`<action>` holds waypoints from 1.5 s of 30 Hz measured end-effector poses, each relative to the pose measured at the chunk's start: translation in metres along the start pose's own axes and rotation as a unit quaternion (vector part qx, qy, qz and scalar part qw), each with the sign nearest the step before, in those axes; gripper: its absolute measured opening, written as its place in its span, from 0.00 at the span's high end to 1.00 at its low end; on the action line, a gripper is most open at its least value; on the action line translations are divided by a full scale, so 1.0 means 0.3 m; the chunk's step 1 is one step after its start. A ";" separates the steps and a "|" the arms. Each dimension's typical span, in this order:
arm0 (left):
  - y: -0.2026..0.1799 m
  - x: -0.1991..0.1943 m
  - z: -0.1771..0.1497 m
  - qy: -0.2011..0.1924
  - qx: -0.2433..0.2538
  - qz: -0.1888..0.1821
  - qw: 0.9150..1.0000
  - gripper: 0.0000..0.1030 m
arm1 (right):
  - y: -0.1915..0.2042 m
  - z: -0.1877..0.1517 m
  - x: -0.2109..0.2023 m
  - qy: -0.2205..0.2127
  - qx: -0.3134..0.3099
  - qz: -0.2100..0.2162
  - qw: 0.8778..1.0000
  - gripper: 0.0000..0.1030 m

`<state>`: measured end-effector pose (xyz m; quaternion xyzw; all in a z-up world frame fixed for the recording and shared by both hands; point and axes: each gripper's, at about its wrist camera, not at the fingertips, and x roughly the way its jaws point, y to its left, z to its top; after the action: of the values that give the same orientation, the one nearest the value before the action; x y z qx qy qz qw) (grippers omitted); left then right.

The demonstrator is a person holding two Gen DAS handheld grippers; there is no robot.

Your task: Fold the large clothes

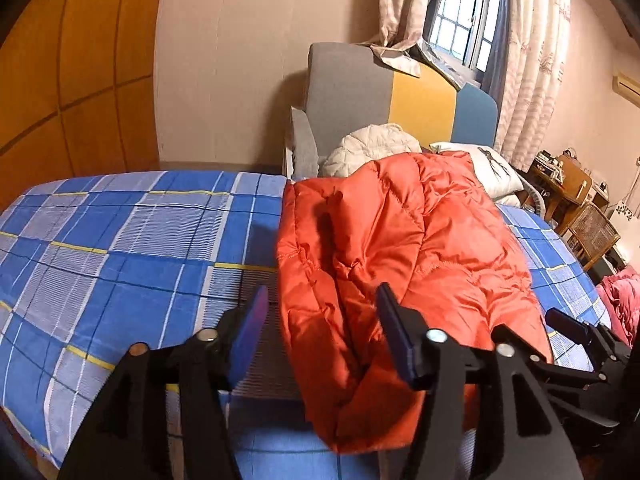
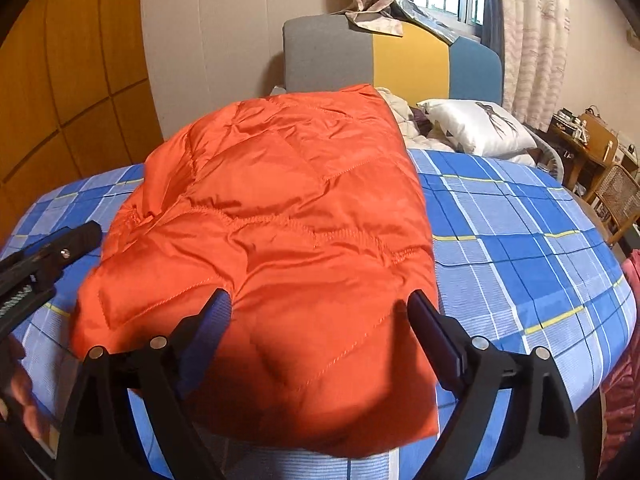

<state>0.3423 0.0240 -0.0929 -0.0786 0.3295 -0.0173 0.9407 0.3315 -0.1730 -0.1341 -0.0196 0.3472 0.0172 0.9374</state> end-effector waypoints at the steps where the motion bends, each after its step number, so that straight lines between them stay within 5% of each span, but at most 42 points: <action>1: 0.001 -0.018 -0.006 -0.003 0.000 0.001 1.000 0.42 | -0.002 -0.002 -0.004 0.000 0.001 -0.001 1.000 0.13; 15: -0.004 -0.202 -0.086 -0.030 0.016 0.036 0.999 0.02 | 0.002 -0.094 -0.181 -0.019 0.032 -0.030 0.999 0.03; 23: 0.010 -0.285 -0.154 -0.028 0.010 0.044 0.999 0.02 | -0.027 -0.115 -0.314 -0.043 0.056 -0.067 0.995 0.03; 33: 0.006 -0.392 -0.195 -0.045 0.010 0.093 0.995 0.02 | -0.032 -0.181 -0.409 -0.057 0.061 -0.065 0.994 0.03; 45: -0.036 -0.512 -0.216 -0.071 0.011 0.077 0.994 0.02 | -0.073 -0.219 -0.511 -0.087 0.092 -0.076 0.989 0.03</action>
<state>0.1820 0.0174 -0.0463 -0.0438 0.2671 0.0576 0.9609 0.1735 -0.2011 -0.0836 0.0422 0.2614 -0.0848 0.9606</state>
